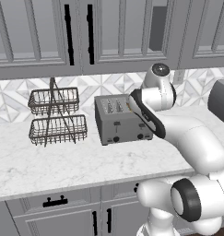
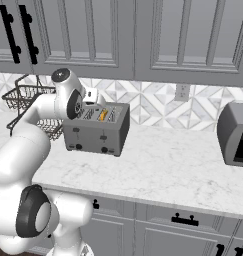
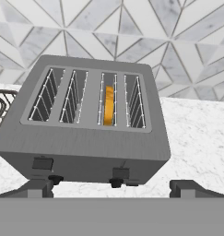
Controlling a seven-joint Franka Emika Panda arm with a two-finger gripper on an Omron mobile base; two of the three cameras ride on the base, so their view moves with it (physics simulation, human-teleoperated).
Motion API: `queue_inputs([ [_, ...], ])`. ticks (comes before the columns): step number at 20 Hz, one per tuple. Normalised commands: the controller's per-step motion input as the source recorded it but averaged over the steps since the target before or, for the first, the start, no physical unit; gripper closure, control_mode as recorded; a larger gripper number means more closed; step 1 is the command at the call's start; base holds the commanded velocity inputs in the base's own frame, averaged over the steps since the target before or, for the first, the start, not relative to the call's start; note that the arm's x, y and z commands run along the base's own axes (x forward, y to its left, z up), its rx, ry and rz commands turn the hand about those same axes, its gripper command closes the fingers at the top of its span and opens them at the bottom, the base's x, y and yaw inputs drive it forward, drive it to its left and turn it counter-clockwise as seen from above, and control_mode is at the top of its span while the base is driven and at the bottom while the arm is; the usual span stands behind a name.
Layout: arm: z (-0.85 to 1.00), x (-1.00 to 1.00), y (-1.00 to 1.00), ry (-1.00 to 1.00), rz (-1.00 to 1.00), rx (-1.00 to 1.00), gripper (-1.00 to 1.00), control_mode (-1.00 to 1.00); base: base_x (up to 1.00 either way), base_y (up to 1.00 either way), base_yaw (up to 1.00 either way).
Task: Start the toaster. Once the lever pops up, take the bread to the plate on the dining counter.
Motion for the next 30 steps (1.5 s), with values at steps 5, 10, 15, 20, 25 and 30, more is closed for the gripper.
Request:
queue_inputs([
  [5,0.00,0.00,0.00,0.00,0.00,0.00,-1.00,-1.00,0.00,0.00,0.00],
  [10,0.00,0.00,0.00,0.00,0.00,0.00,-1.00,-1.00,0.00,0.00,0.00],
  [15,0.00,0.00,0.00,0.00,0.00,0.00,-1.00,-1.00,0.00,0.00,0.00],
  [20,0.00,0.00,0.00,0.00,0.00,0.00,-1.00,-1.00,0.00,0.00,0.00],
  [25,0.00,0.00,0.00,0.00,0.00,0.00,-1.00,-1.00,0.00,0.00,0.00],
  [30,0.00,0.00,0.00,0.00,0.00,0.00,-1.00,-1.00,0.00,0.00,0.00],
])
